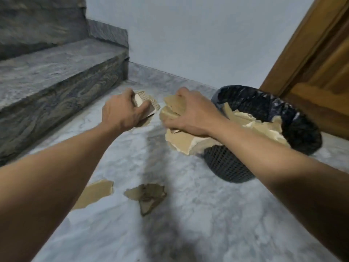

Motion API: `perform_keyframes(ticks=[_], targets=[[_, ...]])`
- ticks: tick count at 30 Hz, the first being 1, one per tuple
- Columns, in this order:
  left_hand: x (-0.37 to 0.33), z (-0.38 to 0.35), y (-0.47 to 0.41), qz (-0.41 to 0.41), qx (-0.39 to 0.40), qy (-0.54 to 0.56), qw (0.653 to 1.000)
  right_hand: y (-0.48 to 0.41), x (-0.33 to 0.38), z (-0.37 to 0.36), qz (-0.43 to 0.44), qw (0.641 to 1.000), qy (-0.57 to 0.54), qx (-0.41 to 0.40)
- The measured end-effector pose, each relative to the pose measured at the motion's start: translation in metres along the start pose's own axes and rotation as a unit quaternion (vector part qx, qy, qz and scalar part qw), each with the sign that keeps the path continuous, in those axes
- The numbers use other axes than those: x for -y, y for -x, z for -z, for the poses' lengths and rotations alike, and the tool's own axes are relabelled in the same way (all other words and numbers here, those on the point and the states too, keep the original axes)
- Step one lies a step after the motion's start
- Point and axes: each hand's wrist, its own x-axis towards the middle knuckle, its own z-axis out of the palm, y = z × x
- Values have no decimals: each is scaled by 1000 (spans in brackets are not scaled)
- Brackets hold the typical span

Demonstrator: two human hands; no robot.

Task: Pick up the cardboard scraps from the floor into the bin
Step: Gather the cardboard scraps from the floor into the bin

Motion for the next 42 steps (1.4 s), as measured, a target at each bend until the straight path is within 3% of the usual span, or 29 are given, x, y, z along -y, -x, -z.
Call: perform_keyframes(ticks=[4,8,12,15,17,21,26,31,34,36,38,39,42], targets=[[-81,14,-36,-6,-29,50,998,-7,-38,89,-50,994,2,-98],[-172,10,-44,-68,-4,100,993,6,-120,134,-182,968,-36,-167],[-248,-24,-38,-117,74,85,987,25,-173,144,-250,953,-83,-151],[-275,-53,-33,-96,185,126,970,30,-190,147,-285,941,-111,-146],[-274,-59,-29,-85,193,170,963,32,-191,149,-298,938,-114,-139],[-224,-37,-18,-59,67,230,969,24,-170,142,-277,940,-85,-181],[-84,-20,20,-36,-18,135,990,14,-94,81,-159,957,-77,-231],[72,-25,103,31,60,-8,998,12,-24,-28,-29,983,-77,-165],[134,-37,158,80,204,-116,969,31,8,-105,34,996,-76,-42],[153,-49,190,94,272,-174,942,49,15,-156,65,994,-31,82],[156,-55,210,81,259,-204,940,69,13,-203,76,978,27,191],[155,-55,213,74,236,-215,945,81,12,-223,82,973,56,207],[153,-55,213,43,154,-241,957,107,8,-261,86,979,107,152]])
